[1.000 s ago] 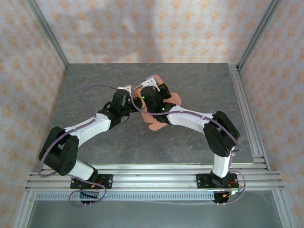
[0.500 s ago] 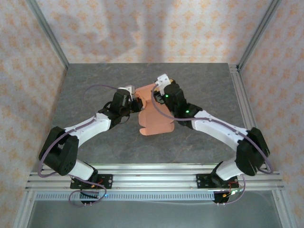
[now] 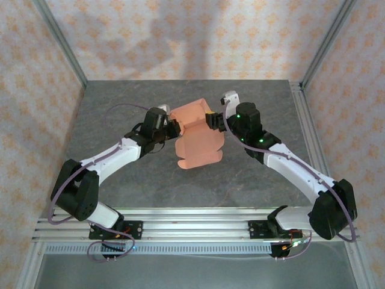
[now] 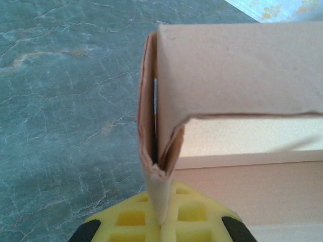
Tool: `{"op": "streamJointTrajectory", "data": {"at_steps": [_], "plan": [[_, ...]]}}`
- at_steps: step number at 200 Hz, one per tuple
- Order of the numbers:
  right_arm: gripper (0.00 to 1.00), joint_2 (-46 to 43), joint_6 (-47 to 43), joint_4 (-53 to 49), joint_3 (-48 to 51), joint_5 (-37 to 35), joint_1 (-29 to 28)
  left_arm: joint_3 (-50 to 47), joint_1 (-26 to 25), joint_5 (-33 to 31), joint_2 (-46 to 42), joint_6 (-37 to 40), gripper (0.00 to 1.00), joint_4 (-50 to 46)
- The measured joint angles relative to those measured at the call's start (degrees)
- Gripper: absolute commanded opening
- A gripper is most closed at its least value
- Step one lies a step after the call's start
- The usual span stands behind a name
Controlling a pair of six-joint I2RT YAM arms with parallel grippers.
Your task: Fold the paper box
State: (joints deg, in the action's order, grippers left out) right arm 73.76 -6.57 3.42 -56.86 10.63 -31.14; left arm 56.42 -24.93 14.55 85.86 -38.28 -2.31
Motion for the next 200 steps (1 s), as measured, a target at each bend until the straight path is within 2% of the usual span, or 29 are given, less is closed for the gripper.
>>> {"op": "streamJointTrajectory", "data": {"at_steps": [33,98,130,147,155,163,200], "plan": [[0.75,0.04,2.32,0.00,1.31,-0.11,0.22,0.13,0.57,-0.81,0.02,-8.28,0.00,-3.87],[0.75,0.00,2.97,0.07,3.19,-1.92,0.44,0.11,0.57,-7.93,0.00,-28.92,0.00,-13.05],[0.75,0.00,2.95,0.26,3.74,-2.10,0.44,0.11,0.61,-10.34,0.02,-35.91,0.00,-18.29],[0.75,0.00,2.93,0.46,3.91,-2.14,0.50,0.11,0.61,-10.14,0.07,-39.34,0.00,-19.78],[0.75,0.00,2.95,0.50,4.02,-2.14,0.57,0.11,0.61,-10.03,0.17,-40.81,0.05,-20.24],[0.75,0.00,2.95,0.55,4.15,-2.25,0.61,0.11,0.61,-9.92,0.39,-42.16,0.06,-20.76],[0.75,0.00,2.95,0.94,4.90,-2.29,1.20,-1.18,0.61,-9.77,2.32,-47.45,0.05,-22.29]]}}
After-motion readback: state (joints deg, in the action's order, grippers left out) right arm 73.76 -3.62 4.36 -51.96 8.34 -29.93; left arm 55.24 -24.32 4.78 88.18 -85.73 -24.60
